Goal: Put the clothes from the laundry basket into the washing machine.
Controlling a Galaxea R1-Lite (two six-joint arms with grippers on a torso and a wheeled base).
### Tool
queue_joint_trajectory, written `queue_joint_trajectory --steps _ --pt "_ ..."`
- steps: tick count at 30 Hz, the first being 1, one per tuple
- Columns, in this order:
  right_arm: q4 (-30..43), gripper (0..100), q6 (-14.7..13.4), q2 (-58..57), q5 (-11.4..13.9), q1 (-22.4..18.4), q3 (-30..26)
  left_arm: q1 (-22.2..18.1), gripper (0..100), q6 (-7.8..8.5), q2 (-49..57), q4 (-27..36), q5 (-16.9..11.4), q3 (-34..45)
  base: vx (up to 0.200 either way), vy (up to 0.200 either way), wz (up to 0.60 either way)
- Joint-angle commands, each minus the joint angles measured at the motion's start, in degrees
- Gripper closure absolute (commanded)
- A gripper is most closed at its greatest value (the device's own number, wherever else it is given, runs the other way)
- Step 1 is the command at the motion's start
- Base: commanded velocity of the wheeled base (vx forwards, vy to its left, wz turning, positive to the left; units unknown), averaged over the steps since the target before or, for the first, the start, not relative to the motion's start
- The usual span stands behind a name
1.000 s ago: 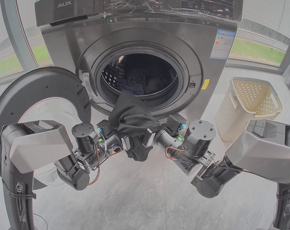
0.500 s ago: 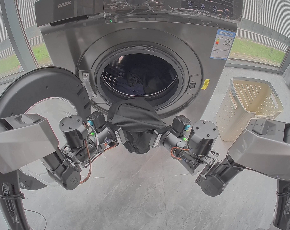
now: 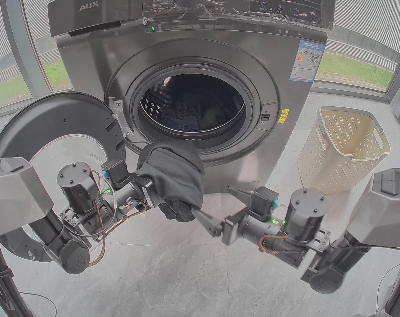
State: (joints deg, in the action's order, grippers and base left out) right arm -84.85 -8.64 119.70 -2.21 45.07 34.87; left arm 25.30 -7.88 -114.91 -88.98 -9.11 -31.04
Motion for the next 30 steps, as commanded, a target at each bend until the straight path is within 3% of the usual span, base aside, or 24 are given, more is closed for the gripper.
queue_joint_trajectory --steps 1,5,11,21,25,30 --pt "-3.1 0 1.3 -8.3 4.1 2.0 -17.5 1.1 100 -2.06 8.1 -0.4 0.8 6.4 0.000 0.000 0.00" --pt "-3.6 0 1.3 -9.5 3.4 0.7 -17.6 1.0 100 -2.06 7.8 -0.4 1.5 6.0 0.000 0.000 0.00" --pt "-3.6 0 1.4 -9.2 3.3 -5.1 -19.6 2.3 100 -1.00 7.4 -0.5 1.6 10.0 0.000 0.000 0.00" --pt "-3.6 0 1.5 -7.0 3.8 -8.7 -22.1 5.3 100 -0.74 7.8 -0.5 1.3 12.4 0.000 0.000 0.00" --pt "-3.6 0 1.6 -7.0 3.8 -11.1 -20.5 6.6 100 1.99 7.2 -0.5 1.7 13.4 0.000 0.000 0.00" --pt "-3.6 0 1.9 -8.6 4.7 -12.5 -20.8 7.2 100 2.25 5.9 -0.5 1.7 13.3 0.000 0.000 0.00"
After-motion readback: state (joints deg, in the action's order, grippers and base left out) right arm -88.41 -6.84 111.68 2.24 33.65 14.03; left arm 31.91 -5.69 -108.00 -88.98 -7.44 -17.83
